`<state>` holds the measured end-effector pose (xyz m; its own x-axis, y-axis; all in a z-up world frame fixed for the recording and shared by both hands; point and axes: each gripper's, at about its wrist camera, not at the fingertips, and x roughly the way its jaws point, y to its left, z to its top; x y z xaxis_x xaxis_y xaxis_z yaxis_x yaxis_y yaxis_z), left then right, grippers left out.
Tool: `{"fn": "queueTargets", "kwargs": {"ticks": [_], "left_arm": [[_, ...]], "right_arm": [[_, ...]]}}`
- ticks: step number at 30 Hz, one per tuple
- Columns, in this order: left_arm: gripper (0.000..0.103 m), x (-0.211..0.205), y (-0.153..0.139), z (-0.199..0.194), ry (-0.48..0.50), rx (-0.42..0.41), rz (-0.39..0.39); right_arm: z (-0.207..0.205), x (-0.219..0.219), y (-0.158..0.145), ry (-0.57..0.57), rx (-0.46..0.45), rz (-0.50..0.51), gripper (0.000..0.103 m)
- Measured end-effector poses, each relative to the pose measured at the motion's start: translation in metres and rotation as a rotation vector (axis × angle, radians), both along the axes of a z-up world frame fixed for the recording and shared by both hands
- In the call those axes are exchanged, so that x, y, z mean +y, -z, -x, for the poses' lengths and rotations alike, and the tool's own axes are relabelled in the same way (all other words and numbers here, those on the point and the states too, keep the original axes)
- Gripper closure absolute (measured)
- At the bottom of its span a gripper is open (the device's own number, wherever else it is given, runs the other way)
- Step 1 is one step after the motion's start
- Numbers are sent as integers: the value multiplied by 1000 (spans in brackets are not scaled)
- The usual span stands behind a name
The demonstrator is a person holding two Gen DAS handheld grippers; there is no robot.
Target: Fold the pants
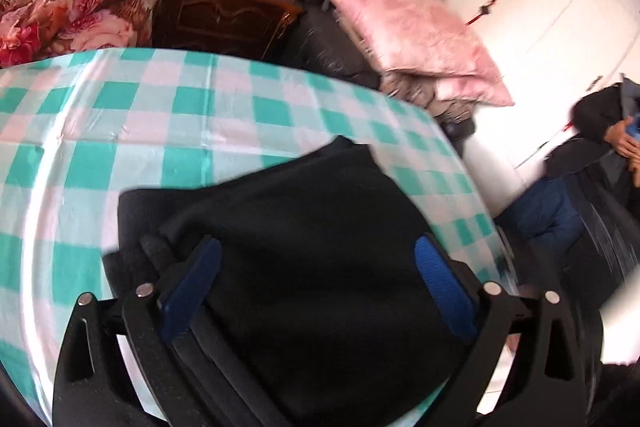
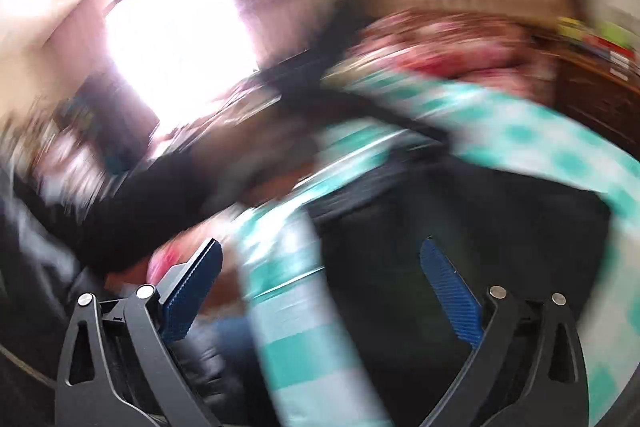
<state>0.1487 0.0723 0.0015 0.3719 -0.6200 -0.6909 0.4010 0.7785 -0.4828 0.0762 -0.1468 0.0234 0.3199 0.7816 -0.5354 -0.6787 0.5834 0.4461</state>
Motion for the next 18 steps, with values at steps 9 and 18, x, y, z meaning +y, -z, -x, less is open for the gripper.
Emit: {"fn": "queueTargets", "kwargs": {"ticks": [9, 18], "left_arm": [[3, -7, 41, 43, 15, 4, -72], [3, -11, 31, 48, 32, -4, -100]], "right_arm": [[-158, -40, 90, 218, 347, 2, 6], [-131, -54, 60, 262, 281, -91, 6]]}}
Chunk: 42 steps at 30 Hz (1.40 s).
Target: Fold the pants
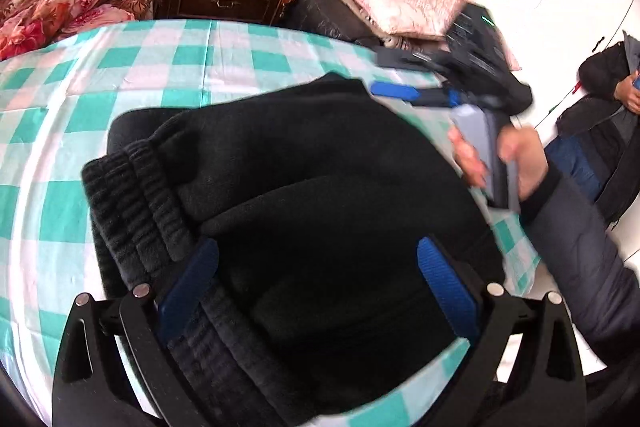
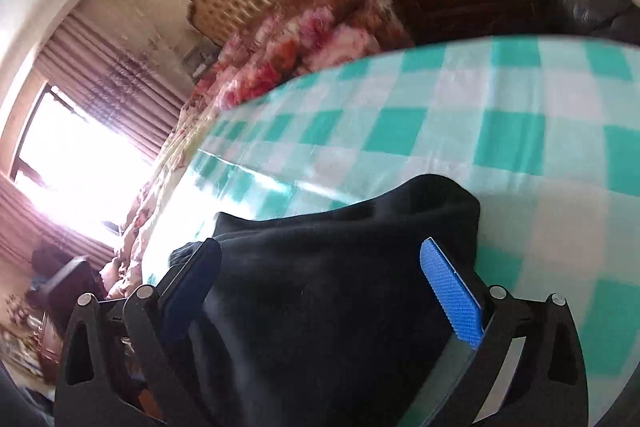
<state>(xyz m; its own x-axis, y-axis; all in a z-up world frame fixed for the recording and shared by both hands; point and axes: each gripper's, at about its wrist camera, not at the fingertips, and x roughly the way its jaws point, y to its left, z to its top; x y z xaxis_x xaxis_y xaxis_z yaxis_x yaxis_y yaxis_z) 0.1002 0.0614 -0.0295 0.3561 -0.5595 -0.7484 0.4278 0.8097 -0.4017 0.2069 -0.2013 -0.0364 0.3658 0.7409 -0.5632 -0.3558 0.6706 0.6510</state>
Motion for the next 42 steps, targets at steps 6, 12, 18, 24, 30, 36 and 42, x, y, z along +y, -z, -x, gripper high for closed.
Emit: {"fn": "queueTargets", "kwargs": {"ticks": [6, 12, 18, 24, 30, 36, 42], "left_arm": [[2, -2, -9, 16, 17, -23, 36], [2, -1, 10, 19, 30, -39, 25], [3, -10, 9, 38, 58, -170, -76], [2, 19, 10, 74, -94, -334, -120], [1, 44, 39, 62, -169, -249, -119], [1, 51, 49, 45, -141, -234, -90], [1, 55, 48, 1, -122, -196, -100]], "right_arm": [[116, -2, -33, -153, -141, -89, 5], [173, 8, 6, -202, -123, -126, 6], [185, 10, -13, -121, -187, -1, 7], [215, 60, -9, -17, -391, 512, 6], [198, 77, 28, 34, -336, 626, 4], [206, 72, 34, 107, -292, 622, 4], [197, 88, 29, 176, -283, 648, 4]]}}
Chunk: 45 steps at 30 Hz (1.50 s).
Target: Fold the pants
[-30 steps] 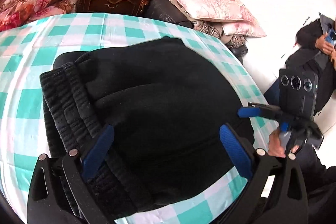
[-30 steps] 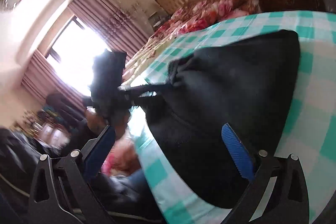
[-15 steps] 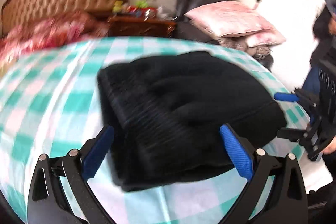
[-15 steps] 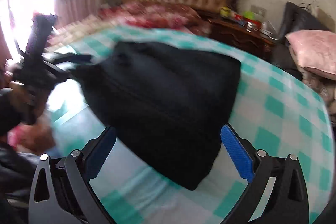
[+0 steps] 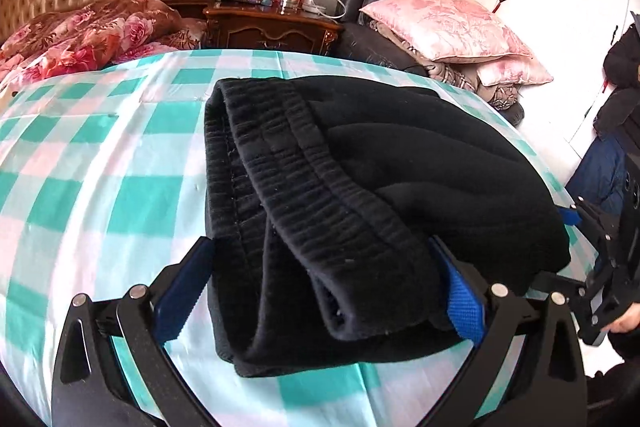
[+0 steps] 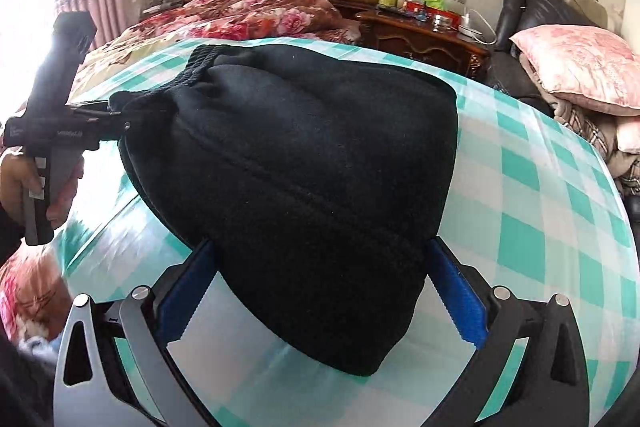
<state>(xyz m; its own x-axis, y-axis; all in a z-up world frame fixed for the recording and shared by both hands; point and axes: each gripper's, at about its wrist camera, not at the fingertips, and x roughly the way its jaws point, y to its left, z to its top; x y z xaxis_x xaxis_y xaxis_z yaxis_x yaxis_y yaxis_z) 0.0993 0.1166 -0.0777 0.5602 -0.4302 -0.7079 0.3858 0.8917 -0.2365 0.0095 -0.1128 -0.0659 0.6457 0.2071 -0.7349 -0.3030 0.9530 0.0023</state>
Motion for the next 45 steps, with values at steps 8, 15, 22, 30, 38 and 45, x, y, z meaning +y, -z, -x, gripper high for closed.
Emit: {"fn": "queueTargets", "kwargs": {"ticks": [8, 15, 22, 30, 38, 45], "left_arm": [[1, -7, -1, -46, -49, 34, -16], [2, -12, -28, -30, -187, 66, -60], [2, -43, -101, 25, -280, -107, -182], [2, -76, -143, 75, -337, -180, -292], [2, -73, -143, 88, -426, -177, -284], [2, -75, -131, 89, -410, -131, -303]], "right_arm": [[-52, -14, 5, 43, 89, -57, 4], [-32, -28, -26, 18, 142, -143, 4], [13, -43, -91, 170, -34, -131, 4], [29, -57, -142, 383, -156, -56, 4], [32, -72, -140, 464, -130, -93, 4], [22, -47, -113, 374, -1, -78, 5]]}}
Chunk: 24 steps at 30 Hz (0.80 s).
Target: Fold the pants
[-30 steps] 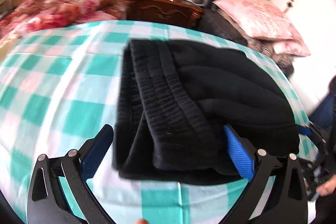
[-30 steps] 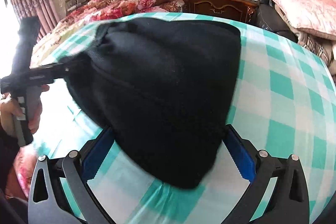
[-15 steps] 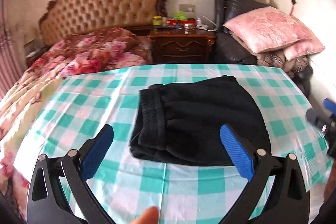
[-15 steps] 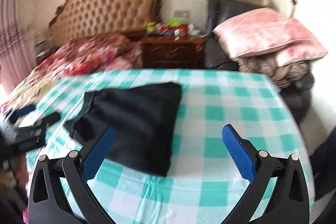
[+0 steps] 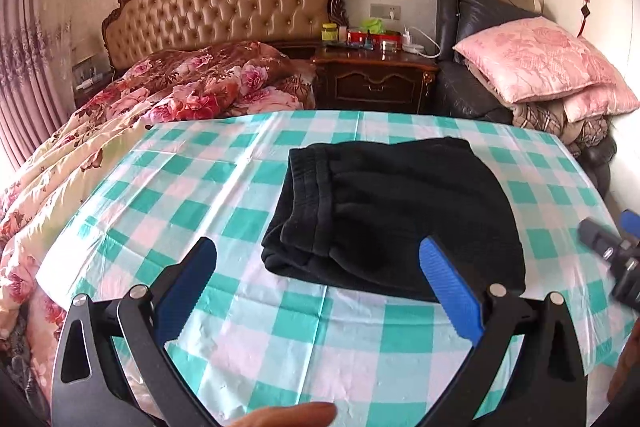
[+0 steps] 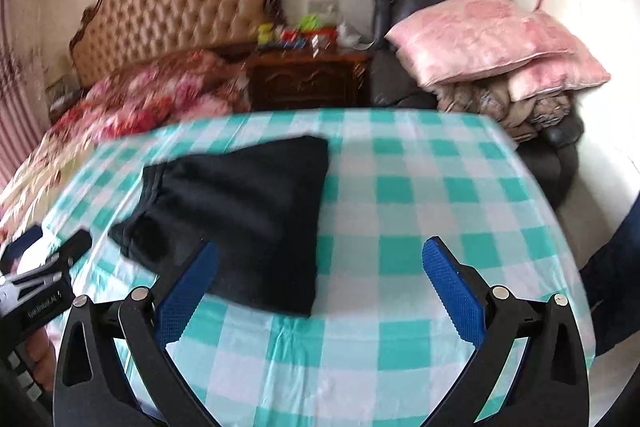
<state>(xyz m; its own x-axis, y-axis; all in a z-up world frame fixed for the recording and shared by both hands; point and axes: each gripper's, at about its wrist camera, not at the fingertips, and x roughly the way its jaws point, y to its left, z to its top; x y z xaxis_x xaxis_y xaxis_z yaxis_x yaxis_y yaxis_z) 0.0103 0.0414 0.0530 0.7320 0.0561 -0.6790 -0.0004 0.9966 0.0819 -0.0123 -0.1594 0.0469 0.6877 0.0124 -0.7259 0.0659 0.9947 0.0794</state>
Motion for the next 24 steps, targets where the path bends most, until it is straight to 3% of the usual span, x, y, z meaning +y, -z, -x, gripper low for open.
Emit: {"fn": "queueTargets", "kwargs": {"ticks": [5, 24], "left_arm": [[2, -1, 5, 1, 0, 22, -11], [2, -7, 11, 2, 2, 43, -49]], "right_arm": [[-2, 16, 21, -87, 65, -75, 5], [-1, 27, 19, -14, 48, 63, 5]]}}
